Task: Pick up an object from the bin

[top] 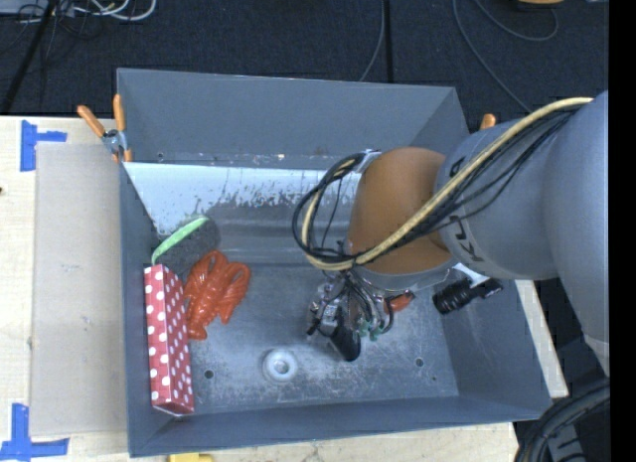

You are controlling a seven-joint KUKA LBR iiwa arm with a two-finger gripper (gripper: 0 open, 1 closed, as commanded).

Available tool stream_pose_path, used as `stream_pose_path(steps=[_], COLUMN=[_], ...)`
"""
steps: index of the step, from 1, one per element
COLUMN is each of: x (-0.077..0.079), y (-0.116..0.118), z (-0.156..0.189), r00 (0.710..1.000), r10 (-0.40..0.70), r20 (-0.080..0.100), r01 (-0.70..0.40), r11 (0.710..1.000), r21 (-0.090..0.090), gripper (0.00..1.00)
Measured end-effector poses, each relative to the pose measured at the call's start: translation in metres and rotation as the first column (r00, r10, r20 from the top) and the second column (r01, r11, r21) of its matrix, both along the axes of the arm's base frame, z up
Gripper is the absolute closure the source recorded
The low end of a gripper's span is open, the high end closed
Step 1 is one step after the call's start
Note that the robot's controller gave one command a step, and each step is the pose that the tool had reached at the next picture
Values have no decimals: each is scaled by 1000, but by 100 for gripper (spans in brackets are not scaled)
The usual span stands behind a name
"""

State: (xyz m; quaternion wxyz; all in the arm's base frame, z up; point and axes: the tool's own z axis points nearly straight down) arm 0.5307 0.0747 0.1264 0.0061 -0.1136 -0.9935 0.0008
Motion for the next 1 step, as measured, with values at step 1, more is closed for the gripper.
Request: stream_pose_path(steps=[1], x=[-1], y=[0], z=[6], r00=[1000], r10=[0], r20=[-4], r01=[0], r11=[1000], r21=[0], gripper=[100])
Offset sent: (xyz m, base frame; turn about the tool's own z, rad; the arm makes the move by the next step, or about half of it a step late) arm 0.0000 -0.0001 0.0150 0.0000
